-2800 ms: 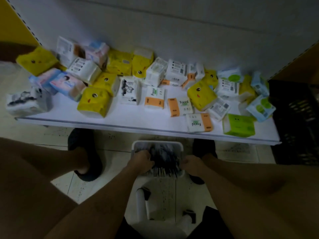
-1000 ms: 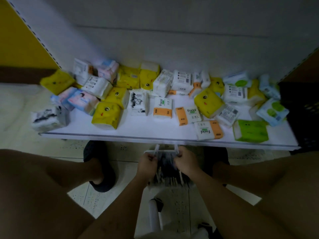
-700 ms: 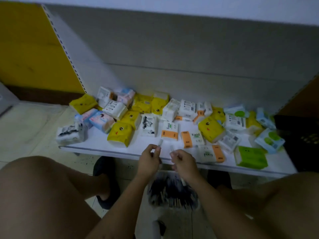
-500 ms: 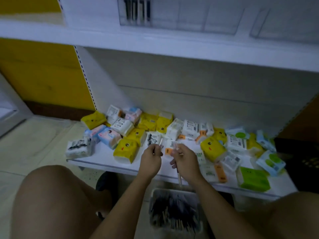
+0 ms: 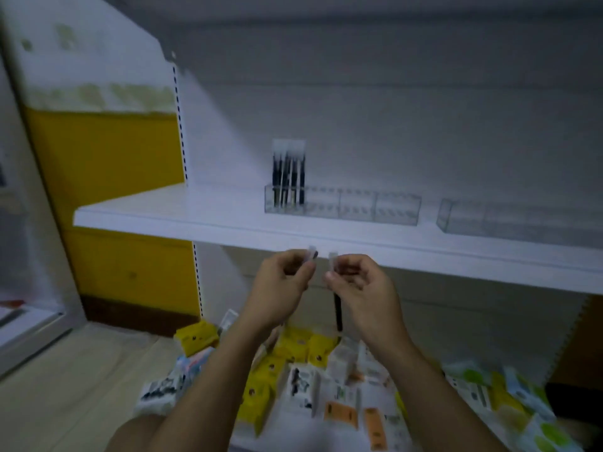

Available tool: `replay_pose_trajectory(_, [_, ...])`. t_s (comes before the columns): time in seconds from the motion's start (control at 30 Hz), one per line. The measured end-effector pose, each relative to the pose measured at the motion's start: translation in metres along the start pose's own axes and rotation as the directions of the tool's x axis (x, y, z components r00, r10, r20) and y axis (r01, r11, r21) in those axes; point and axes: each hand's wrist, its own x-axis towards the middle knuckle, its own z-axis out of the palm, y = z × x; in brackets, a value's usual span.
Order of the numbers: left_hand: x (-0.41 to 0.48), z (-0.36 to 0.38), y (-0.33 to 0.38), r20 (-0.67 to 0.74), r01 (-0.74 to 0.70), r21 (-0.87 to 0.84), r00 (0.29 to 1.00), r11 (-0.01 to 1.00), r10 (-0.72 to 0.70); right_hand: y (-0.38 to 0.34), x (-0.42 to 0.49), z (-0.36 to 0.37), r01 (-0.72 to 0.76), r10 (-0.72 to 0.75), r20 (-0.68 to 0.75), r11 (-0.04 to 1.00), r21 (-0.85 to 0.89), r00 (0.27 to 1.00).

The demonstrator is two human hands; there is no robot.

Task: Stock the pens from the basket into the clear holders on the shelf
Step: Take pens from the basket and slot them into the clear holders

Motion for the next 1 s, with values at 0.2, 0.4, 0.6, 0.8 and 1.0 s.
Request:
replay_pose_trajectory(0.2, [0.035, -0.032, 0.058, 0.114, -0.061, 0.035, 0.992, 0.997, 0.057, -0.054, 0.049, -0.007, 0.097, -0.096, 0.026, 0.993, -0.062, 0.995])
replay_pose_trajectory(0.4, [0.076, -0.041, 0.085, 0.088, -0.18, 0.076, 0.981, 0.981, 0.173, -0.079, 0.097, -0.004, 0.21, -0.206, 0.05, 0.974, -0.086, 0.977])
replay_pose_trajectory(0.6, [0.125, -0.054, 0.093, 0.003, -0.29, 0.228, 0.955, 0.929, 0.297, -0.087, 0.147, 0.006, 0.256, -0.256, 0.016, 0.964, -0.076, 0.967])
replay_pose_trajectory(0.8, [0.167, -0.069, 0.093, -0.062, -0.336, 0.388, 0.92, 0.858, 0.388, -0.089, 0.196, 0.017, 0.294, -0.299, -0.053, 0.952, -0.08, 0.953])
replay_pose_trajectory(1.0, [0.197, -0.068, 0.091, -0.096, -0.385, 0.446, 0.877, 0.808, 0.47, -0.082, 0.229, 0.035, 0.341, -0.348, -0.035, 0.93, -0.141, 0.937])
